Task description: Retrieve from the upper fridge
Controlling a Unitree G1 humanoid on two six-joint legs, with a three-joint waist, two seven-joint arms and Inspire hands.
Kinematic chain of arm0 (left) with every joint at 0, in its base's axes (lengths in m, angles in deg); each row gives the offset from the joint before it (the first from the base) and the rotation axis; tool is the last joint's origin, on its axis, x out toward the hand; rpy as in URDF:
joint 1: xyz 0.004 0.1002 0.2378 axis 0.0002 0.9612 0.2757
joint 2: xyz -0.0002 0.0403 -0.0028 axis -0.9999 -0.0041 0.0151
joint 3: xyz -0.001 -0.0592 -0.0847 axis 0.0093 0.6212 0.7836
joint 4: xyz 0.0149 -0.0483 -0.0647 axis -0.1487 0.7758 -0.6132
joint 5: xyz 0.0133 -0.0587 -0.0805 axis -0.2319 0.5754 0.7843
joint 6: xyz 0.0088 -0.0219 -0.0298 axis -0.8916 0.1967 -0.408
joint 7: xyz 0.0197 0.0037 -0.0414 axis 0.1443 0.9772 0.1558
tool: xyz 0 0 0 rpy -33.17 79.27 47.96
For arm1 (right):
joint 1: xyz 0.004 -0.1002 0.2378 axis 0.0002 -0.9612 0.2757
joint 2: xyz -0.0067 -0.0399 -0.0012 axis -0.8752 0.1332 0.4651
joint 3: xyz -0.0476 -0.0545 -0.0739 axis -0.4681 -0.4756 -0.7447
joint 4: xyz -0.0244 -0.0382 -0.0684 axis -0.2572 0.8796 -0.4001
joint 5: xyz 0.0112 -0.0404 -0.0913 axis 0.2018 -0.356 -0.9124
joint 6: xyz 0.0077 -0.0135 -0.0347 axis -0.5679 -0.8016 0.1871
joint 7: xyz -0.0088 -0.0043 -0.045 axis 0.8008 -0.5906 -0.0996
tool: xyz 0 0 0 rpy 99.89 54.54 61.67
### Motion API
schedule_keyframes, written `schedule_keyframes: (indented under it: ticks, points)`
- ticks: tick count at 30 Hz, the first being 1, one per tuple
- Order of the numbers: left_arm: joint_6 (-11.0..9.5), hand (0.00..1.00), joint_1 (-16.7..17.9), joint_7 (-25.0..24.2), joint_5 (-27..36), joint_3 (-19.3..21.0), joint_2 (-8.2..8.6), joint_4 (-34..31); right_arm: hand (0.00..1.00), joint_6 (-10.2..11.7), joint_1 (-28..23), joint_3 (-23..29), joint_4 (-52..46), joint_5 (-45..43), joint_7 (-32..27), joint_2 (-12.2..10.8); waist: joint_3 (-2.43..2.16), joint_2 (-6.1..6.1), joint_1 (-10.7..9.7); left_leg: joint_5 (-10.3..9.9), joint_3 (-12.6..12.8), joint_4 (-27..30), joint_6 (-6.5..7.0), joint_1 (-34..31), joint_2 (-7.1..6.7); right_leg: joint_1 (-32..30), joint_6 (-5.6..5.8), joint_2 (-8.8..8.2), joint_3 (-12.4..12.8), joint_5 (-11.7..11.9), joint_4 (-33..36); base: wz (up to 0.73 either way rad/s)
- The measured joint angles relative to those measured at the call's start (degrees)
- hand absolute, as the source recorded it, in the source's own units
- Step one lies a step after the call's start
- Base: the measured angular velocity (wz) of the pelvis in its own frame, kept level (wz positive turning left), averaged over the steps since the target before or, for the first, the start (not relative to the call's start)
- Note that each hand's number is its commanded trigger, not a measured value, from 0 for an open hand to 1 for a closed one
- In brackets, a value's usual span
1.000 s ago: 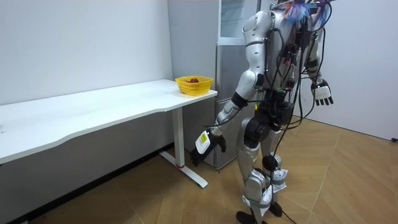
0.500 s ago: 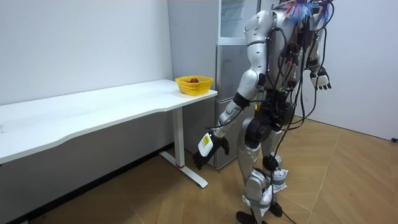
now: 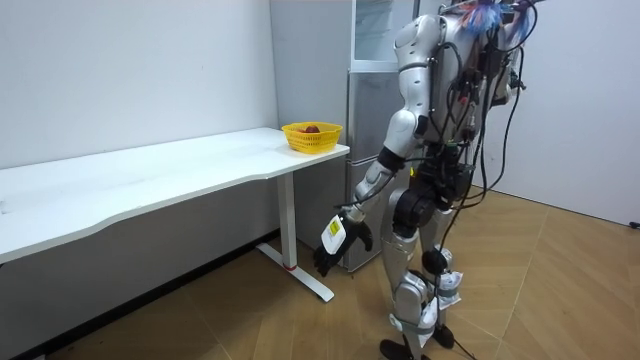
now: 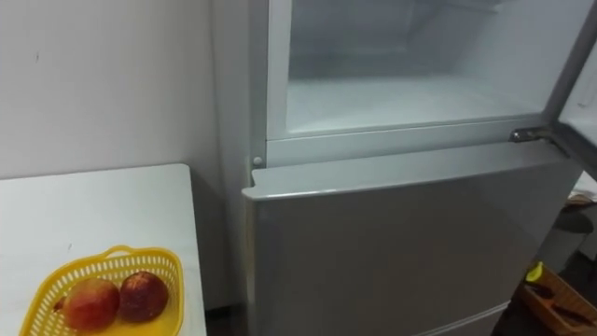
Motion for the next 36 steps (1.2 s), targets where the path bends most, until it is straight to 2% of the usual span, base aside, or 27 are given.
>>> schedule_keyframes:
  ticks: [7,13,16,21,27,31,36]
  points:
    - [-0.3,0.00,0.6,-1.4,0.0,-0.1,1.26,0.1,0.00,-1.3,-0.1,-4.7,-4.6,-2.6,10.0,-0.3,0.28,0.95,-0.3,0.1,0.3,0.3,-0.13,0.2,0.10,-0.4,-0.27,0.04,0.6,-0.1,0.0,-0.03]
    - [-0.7,0.00,0.4,-1.3,0.0,-0.1,1.22,1.1,0.00,-3.3,-0.3,-9.2,-8.5,-2.6,17.0,-0.5,0.26,0.86,-0.3,0.2,0.6,0.5,-0.37,0.1,0.20,-1.0,-0.61,-0.09,0.8,-0.6,1.7,-0.04]
    - [-0.7,0.00,0.5,-1.3,0.2,-0.1,1.14,1.6,0.00,-4.3,-0.3,-11.8,-11.9,-4.8,20.9,-0.5,0.29,0.42,-0.2,0.4,0.3,0.8,-0.65,0.1,0.45,-0.9,-0.86,-0.07,0.7,-0.6,1.2,0.05]
    - [-0.6,0.00,0.4,-1.4,0.4,-0.2,0.68,2.2,0.00,-6.1,-0.3,-14.1,-15.4,-7.3,29.6,-0.3,-0.10,-0.96,1.8,0.4,0.1,1.2,-1.07,0.1,0.96,-0.8,-1.35,0.38,0.6,-0.3,0.4,0.01]
    - [-0.3,0.00,0.0,-1.3,0.4,-0.3,0.64,3.5,0.00,-8.5,-0.1,-15.8,-16.3,-10.8,36.9,0.3,-0.18,-1.15,2.8,0.3,-0.2,1.3,-1.17,0.0,1.01,0.1,-1.40,0.38,-0.1,-0.2,-0.3,0.03]
    - [0.2,0.00,-0.5,-0.6,0.3,-1.5,0.57,3.9,0.00,-8.5,0.0,-19.0,-16.3,-12.9,39.8,0.9,-0.15,-1.20,4.3,0.3,-0.4,1.5,-1.25,0.0,1.04,0.0,-1.43,0.35,-0.9,-0.1,-0.3,0.02]
    - [0.4,0.00,-1.7,-0.4,0.4,-2.6,0.55,3.9,0.00,-8.3,0.6,-21.9,-16.3,-16.7,40.2,1.2,-0.11,-1.33,6.1,0.3,-0.4,1.5,-1.25,0.0,1.05,0.4,-1.45,0.32,-1.0,-0.1,-0.2,0.00]
